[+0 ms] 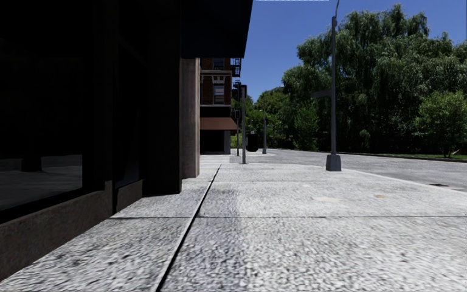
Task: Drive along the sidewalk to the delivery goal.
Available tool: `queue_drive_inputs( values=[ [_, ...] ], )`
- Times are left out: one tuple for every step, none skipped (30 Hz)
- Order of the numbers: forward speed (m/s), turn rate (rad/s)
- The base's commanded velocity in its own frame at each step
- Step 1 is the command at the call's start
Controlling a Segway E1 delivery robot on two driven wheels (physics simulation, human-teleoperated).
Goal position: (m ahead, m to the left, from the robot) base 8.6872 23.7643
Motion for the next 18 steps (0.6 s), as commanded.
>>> queue_drive_inputs(
  values=[
    [2.00,0.00],
    [2.00,0.00],
    [2.00,0.00],
    [2.00,0.00],
    [2.00,0.00],
    [2.00,0.00],
    [2.00,0.00],
    [2.00,0.00],
    [2.00,0.00],
    [2.00,0.00],
    [2.00,0.00],
    [2.00,0.00],
    [2.00,0.00],
    [2.00,0.00],
    [2.00,0.00],
    [2.00,0.00],
    [2.00,0.00],
    [2.00,0.00]
  ],
)
